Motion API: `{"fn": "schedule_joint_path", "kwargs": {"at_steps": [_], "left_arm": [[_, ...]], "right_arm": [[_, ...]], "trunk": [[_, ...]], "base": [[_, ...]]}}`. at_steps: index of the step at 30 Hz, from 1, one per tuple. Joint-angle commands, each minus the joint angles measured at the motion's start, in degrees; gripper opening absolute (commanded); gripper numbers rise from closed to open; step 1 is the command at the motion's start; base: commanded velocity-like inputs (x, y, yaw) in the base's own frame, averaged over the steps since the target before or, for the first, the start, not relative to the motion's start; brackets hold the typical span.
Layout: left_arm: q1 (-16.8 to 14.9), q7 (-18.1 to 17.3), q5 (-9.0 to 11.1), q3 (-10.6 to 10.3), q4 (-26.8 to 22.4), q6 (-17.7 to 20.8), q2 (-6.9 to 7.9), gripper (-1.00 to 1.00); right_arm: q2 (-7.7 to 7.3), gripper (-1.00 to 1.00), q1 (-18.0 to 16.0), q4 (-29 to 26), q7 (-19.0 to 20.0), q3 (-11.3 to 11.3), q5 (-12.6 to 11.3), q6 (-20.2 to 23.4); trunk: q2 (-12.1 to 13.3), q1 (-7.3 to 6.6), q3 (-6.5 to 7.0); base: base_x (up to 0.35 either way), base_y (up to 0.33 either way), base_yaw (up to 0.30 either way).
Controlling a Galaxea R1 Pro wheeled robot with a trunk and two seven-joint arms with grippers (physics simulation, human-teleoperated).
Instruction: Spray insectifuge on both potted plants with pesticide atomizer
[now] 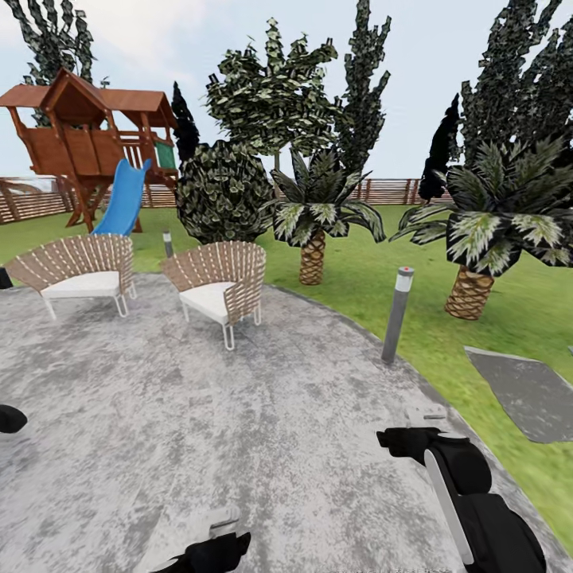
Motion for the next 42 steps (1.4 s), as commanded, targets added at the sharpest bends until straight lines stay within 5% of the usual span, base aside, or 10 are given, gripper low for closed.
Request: {"fn": "schedule_joint_path", "kwargs": {"at_steps": [1, 15, 18, 21, 25, 31, 42], "left_arm": [[0.0, 0.0, 0.3, 0.0, -0.1, 0.3, -0.04, 1.00], [-0.1, -0.2, 0.8, 0.4, -0.2, 0.8, -0.13, 1.00], [-0.1, -0.2, 2.4, 0.4, -0.2, 1.1, -0.05, 1.00], [-0.3, -0.2, 6.8, 0.4, -0.2, 1.3, 0.60, 1.00], [-0.4, -0.3, 10.2, 0.3, -0.3, 1.6, 1.60, 1.00], [-0.6, 0.1, 11.8, 0.6, -0.2, 1.2, 2.80, 1.00], [-1.1, 0.3, 11.8, 0.5, 0.2, 0.6, 3.17, 1.00]], "right_arm": [[-0.04, 1.00, -0.1, 0.0, -0.2, 0.0, 0.0, 0.3], [-0.08, 1.00, -0.1, 0.0, -0.2, 0.0, 0.0, 0.3], [-0.04, 1.00, -0.1, 0.0, -0.2, 0.0, 0.0, 0.3], [-0.02, 1.00, -1.7, 0.0, -0.1, -0.1, 0.0, 0.3], [0.22, 1.00, -4.1, 0.0, -0.1, -0.1, 0.0, 0.3], [0.15, 1.00, -5.7, 0.0, -0.2, 0.0, -0.1, 0.3], [-0.04, 1.00, -7.4, 0.0, -0.2, 0.1, -0.1, 0.3]], "trunk": [[0.0, 0.00, -0.06], [0.0, 0.00, -0.06], [0.0, 0.00, -0.06], [0.0, 0.00, -0.06], [0.0, 0.00, -0.06], [0.0, 0.00, -0.06], [0.0, 0.00, -0.06]], "base": [[0.000, 0.000, -0.276], [0.000, 0.000, -0.276], [0.000, 0.000, -0.276], [0.000, 0.000, -0.276], [0.000, 0.000, -0.276], [0.000, 0.000, -0.276], [0.000, 0.000, -0.276]]}}
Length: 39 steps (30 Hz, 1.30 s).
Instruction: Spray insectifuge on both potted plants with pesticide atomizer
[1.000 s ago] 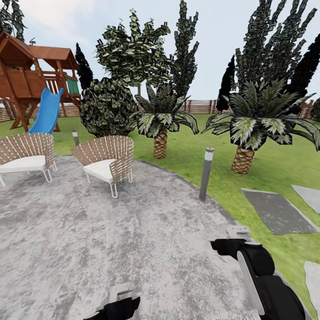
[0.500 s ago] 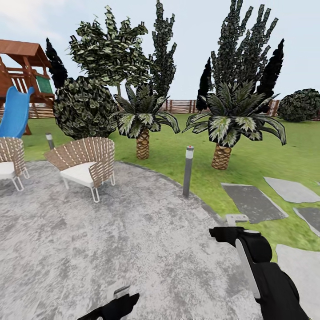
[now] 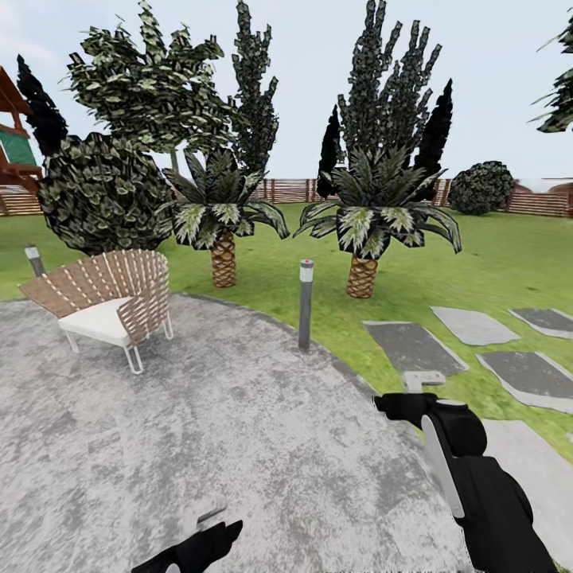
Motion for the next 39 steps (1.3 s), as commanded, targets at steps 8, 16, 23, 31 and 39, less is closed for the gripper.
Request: {"fn": "schedule_joint_path", "kwargs": {"at_steps": [8, 16, 23, 31, 39], "left_arm": [[0.0, 0.1, 0.3, 0.1, 0.2, 0.2, 0.11, 1.00], [0.0, -0.2, 0.7, 0.1, 0.2, 0.2, 0.15, 1.00], [0.0, -0.1, 0.7, 0.1, 0.2, 0.3, 0.23, 1.00], [0.0, 0.0, 0.4, 0.0, 0.2, 0.4, 0.16, 1.00], [0.0, -0.1, 0.5, 0.0, 0.2, 0.4, 0.22, 1.00]], "right_arm": [[-0.02, 1.00, 0.0, 0.0, -0.2, 0.0, 0.0, 0.3], [-0.05, 1.00, 0.1, -0.1, -0.1, 0.0, 0.0, 0.3], [-0.06, 1.00, 0.1, -0.1, -0.1, 0.0, 0.0, 0.3], [-0.06, 1.00, 0.1, -0.1, -0.1, 0.0, 0.0, 0.3], [-0.01, 1.00, 0.1, -0.1, -0.1, 0.0, 0.0, 0.3]], "trunk": [[0.0, 0.00, -0.06], [0.0, 0.00, -0.06], [0.0, 0.00, -0.06], [0.0, 0.00, -0.06], [0.0, 0.00, -0.06]], "base": [[0.000, 0.000, -0.276], [0.000, 0.000, -0.276], [0.000, 0.000, -0.276], [0.000, 0.000, -0.276], [0.000, 0.000, -0.276]]}}
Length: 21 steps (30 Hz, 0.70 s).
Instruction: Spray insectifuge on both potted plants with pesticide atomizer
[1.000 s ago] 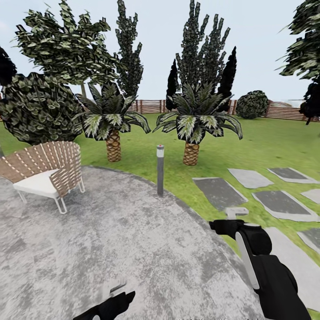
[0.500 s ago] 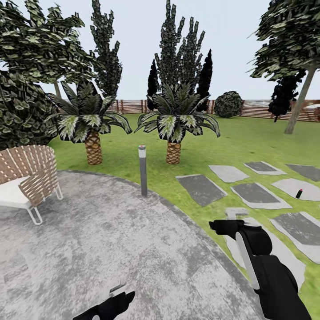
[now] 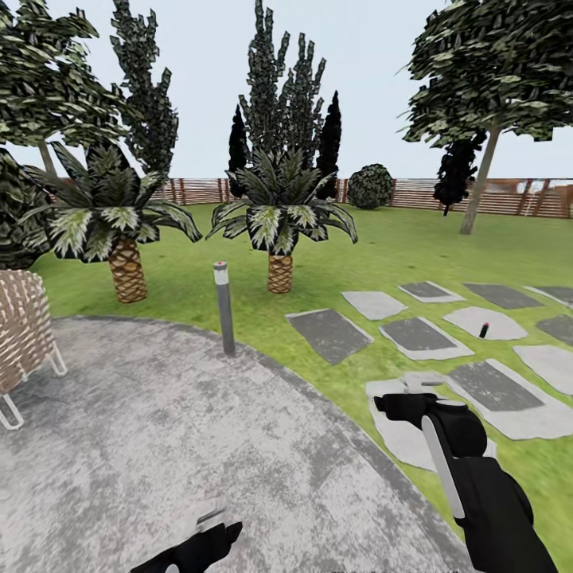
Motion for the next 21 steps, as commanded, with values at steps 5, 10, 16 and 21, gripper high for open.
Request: {"fn": "schedule_joint_path", "kwargs": {"at_steps": [5, 10, 16, 21], "left_arm": [[0.0, 0.1, 0.4, 0.1, 0.0, 0.2, 0.09, 1.00], [0.0, 0.1, 0.4, 0.1, -0.1, 0.3, 0.10, 1.00], [0.0, 0.0, 0.5, 0.2, -0.1, 0.3, 0.11, 1.00], [0.0, -0.1, 0.5, 0.3, -0.1, 0.3, 0.11, 1.00]], "right_arm": [[0.00, 1.00, -0.1, 0.0, -0.1, 0.0, 0.0, 0.3], [0.02, 1.00, -0.1, 0.0, -0.1, 0.0, 0.0, 0.3], [0.03, 1.00, -0.1, 0.0, -0.1, 0.0, 0.0, 0.3], [0.03, 1.00, -0.1, 0.0, -0.1, 0.0, 0.0, 0.3]], "trunk": [[0.0, 0.00, -0.06], [0.0, 0.00, -0.06], [0.0, 0.00, -0.06], [0.0, 0.00, -0.06]], "base": [[0.000, 0.000, -0.276], [0.000, 0.000, -0.276], [0.000, 0.000, -0.276], [0.000, 0.000, -0.276]]}}
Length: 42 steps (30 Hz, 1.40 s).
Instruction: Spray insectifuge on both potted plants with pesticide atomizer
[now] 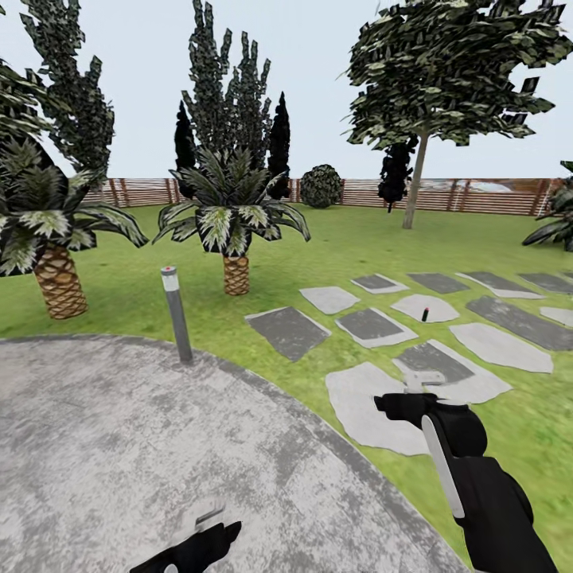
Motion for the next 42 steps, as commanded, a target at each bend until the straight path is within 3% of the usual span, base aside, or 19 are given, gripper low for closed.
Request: {"fn": "schedule_joint_path", "kwargs": {"at_steps": [1, 30, 42], "left_arm": [[0.0, 0.0, 0.3, 0.0, -0.1, 0.3, -0.01, 1.00], [0.0, 0.0, 0.0, -0.1, -0.2, 0.2, -0.08, 1.00], [0.2, -0.2, -0.2, -0.2, -0.5, 0.1, -0.24, 1.00]], "right_arm": [[-0.01, 1.00, -0.1, 0.0, -0.2, 0.0, 0.0, 0.3], [0.07, 1.00, 0.0, 0.0, -0.2, 0.1, -0.1, 0.3], [-0.04, 1.00, 0.8, 0.0, 0.2, 0.5, -0.4, 0.3]], "trunk": [[0.0, 0.00, -0.06], [0.0, 0.00, -0.06], [0.0, 0.00, -0.06]], "base": [[0.000, 0.000, -0.276], [0.003, 0.000, -0.276], [0.266, 0.000, -0.081]]}}
